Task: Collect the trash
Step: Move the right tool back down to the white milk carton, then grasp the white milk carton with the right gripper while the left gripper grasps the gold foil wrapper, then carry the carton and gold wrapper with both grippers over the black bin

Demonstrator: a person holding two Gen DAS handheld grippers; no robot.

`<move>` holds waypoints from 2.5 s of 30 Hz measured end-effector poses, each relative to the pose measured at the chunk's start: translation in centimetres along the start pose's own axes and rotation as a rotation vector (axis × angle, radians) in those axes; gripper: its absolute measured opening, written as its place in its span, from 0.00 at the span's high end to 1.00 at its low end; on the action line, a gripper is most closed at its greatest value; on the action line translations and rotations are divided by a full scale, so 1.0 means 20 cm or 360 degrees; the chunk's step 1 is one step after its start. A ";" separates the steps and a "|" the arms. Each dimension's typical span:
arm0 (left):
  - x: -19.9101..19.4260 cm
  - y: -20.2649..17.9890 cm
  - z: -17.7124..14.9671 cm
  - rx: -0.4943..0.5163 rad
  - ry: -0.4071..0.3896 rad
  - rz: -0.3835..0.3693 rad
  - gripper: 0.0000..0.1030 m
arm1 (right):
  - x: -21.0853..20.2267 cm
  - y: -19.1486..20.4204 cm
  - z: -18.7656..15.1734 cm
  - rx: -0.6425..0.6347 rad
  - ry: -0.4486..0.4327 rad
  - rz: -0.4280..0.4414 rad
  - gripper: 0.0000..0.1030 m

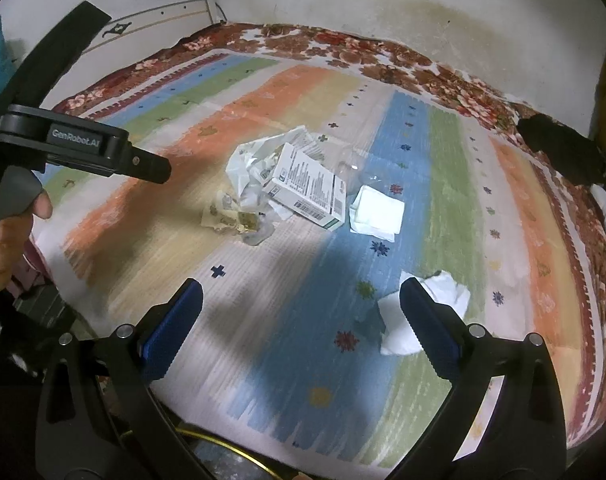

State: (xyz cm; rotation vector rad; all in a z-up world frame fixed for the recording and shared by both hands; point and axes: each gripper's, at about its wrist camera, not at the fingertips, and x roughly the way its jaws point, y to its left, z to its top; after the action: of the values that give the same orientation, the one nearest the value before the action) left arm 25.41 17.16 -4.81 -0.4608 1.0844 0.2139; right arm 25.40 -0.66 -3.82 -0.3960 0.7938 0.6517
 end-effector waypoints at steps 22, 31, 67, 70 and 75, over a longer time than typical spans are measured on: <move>0.31 0.15 0.11 -0.0125 0.0181 -0.0089 0.25 | 0.54 0.04 0.14 -0.0227 0.0040 -0.0195 0.09; 0.38 0.12 0.13 -0.0193 0.0191 -0.0186 0.32 | 0.71 0.05 0.25 -0.0273 0.0050 -0.0259 0.16; 0.28 0.00 0.18 -0.0119 0.0163 -0.0080 0.87 | 0.44 -0.21 0.21 0.0322 0.0136 0.0030 0.79; 0.25 -0.04 0.16 -0.0059 0.0144 -0.0039 0.87 | 0.37 -0.26 0.18 0.0406 0.0166 0.0066 0.79; 0.21 -0.09 0.14 -0.0026 0.0126 -0.0050 0.87 | 0.21 -0.32 0.16 0.0513 0.0114 0.0127 0.79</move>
State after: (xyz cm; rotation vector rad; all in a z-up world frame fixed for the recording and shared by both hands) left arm 30.24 16.69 -7.00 -0.5043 1.1526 0.1780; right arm 33.60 -2.02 -4.47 -0.0948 0.9695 0.5735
